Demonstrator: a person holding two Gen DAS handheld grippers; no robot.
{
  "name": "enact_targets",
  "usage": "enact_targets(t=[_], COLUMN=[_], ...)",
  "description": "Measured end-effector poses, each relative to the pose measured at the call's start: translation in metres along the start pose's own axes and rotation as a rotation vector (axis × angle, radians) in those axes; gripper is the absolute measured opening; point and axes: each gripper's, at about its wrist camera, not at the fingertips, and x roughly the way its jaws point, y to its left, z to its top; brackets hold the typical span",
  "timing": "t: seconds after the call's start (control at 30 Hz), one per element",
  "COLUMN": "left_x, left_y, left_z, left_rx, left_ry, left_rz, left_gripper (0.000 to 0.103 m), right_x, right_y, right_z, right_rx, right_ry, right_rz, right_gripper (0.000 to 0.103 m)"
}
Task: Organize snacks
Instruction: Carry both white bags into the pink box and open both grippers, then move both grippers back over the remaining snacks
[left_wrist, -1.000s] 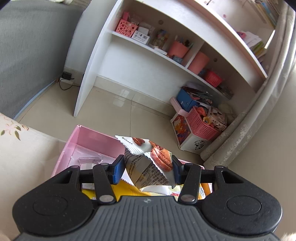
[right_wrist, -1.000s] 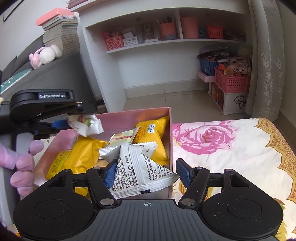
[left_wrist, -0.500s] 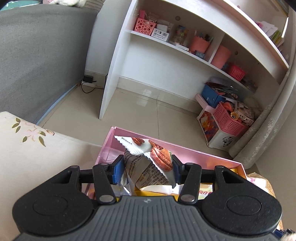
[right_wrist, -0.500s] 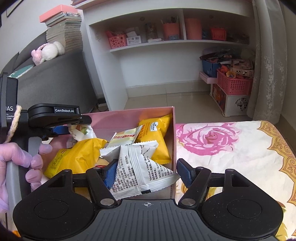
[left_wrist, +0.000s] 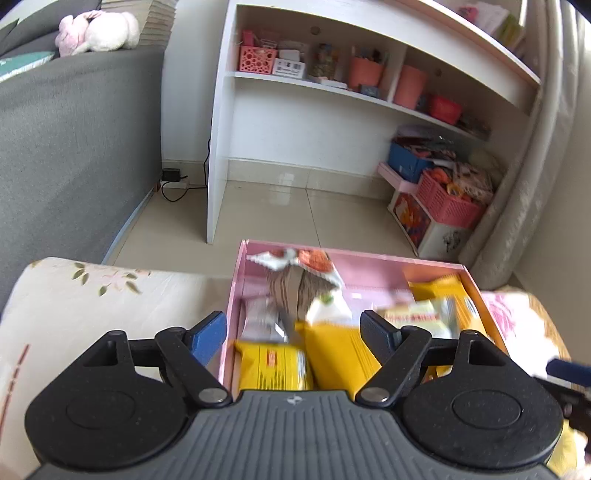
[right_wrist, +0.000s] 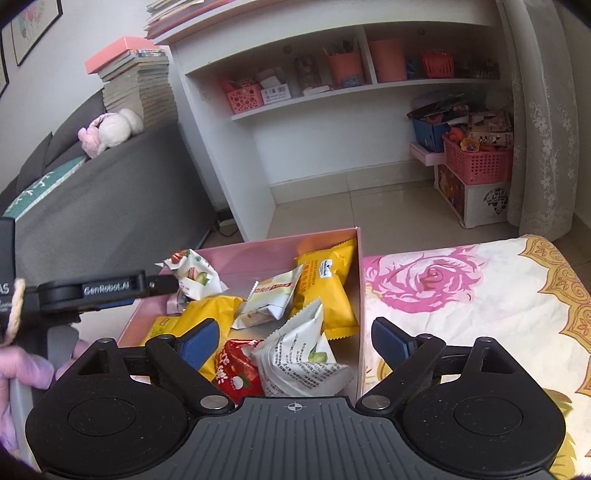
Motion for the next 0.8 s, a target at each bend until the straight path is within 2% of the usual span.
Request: enact_targets(t=[0.07, 0.23, 0.6, 0.67, 0.8], left_x=[-0.011, -0.036, -0.093, -0.102, -0.114], left_y=[-0.001, -0.006, -0.022, -0.023, -0.024], left_z=[-0.005, -0.017, -0.040, -0.046, -0.061], left_rx=[0.014, 0.062, 0.176, 0.177, 0.185], left_ry=[0.002, 0.015, 0.010, 0.012, 0.052], left_rz=[-0.007, -0.020, 0.012, 0.016, 0.038], left_gripper=[0.083, 0.087, 0.099, 0.103, 0.103], right_x=[-0.006, -0.024, -0.067, -0.073, -0.082], right_y=[0.004, 0.014, 0.038, 0.041, 0.041], right_z=[-0.003, -0.012, -0.026, -0.029, -0.039], right_rx=[-0.019, -0.078, -0.108, -0.110, -0.083], right_ry=[0.009, 0.024, 0.036, 0.042, 0.071], right_rz=[-0.003, -0.019, -0.027, -0.044, -0.120], right_gripper=[0.094, 0.096, 0.100, 0.100, 0.102])
